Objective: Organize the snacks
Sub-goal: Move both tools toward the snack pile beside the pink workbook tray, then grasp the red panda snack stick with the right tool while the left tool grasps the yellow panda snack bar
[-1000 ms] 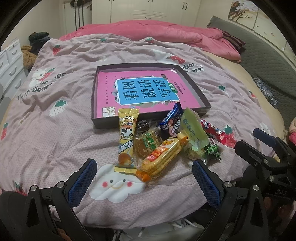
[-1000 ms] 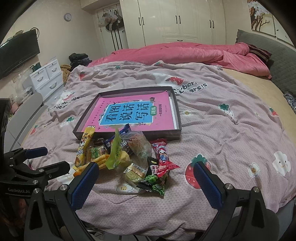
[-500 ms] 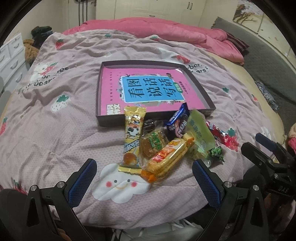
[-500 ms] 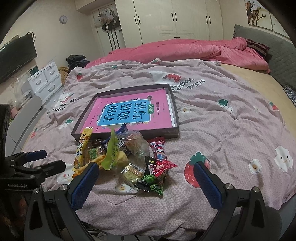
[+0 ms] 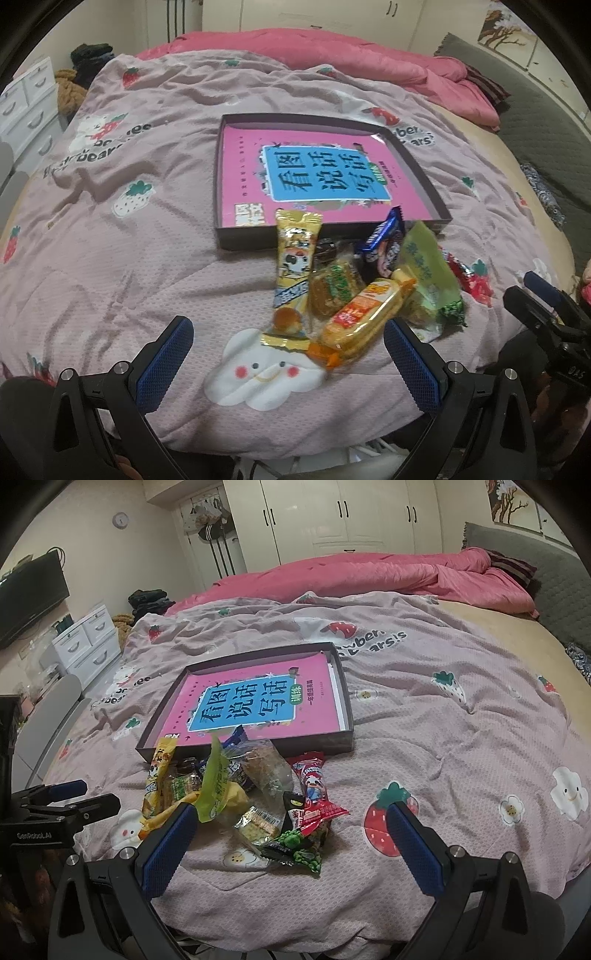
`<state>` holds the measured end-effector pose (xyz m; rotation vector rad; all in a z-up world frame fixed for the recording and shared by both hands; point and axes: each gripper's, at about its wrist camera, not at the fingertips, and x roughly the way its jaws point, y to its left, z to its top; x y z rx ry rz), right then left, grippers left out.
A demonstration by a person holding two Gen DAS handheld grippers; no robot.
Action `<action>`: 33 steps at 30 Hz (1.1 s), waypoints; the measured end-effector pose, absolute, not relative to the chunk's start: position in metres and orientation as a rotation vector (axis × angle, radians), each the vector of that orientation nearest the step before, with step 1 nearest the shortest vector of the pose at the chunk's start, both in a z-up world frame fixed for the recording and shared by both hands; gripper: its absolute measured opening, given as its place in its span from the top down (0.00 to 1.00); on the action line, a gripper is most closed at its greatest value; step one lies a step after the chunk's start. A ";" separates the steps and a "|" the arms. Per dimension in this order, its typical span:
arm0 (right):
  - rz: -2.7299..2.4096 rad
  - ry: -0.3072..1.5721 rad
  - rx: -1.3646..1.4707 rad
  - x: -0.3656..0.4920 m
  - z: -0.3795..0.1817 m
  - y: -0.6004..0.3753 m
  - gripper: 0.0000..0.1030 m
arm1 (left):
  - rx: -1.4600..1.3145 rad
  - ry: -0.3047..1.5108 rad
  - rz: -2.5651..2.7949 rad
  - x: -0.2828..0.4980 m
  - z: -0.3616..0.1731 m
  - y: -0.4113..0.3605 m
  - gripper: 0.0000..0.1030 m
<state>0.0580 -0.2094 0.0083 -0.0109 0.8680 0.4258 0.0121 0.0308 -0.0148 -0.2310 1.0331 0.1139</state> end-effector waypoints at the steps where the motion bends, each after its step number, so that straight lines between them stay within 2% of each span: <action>1: 0.427 0.870 -0.011 0.059 0.008 -0.209 0.00 | -0.233 1.034 0.117 0.013 -0.016 0.032 0.01; 17: 0.402 0.905 -0.021 0.088 -0.009 -0.214 0.01 | -0.235 1.040 0.112 0.024 -0.026 0.040 0.01; 22: 0.414 0.930 -0.078 0.104 -0.020 -0.205 0.12 | -0.217 1.048 0.123 0.030 -0.032 0.044 0.01; 24: 0.431 0.961 -0.091 0.111 -0.028 -0.202 0.25 | -0.219 1.051 0.125 0.032 -0.034 0.047 0.01; 26: 0.444 0.992 -0.092 0.117 -0.035 -0.199 0.32 | -0.219 1.053 0.128 0.034 -0.036 0.049 0.01; 33: 0.454 1.010 -0.145 0.128 -0.046 -0.190 0.45 | -0.202 1.049 0.127 0.040 -0.039 0.049 0.01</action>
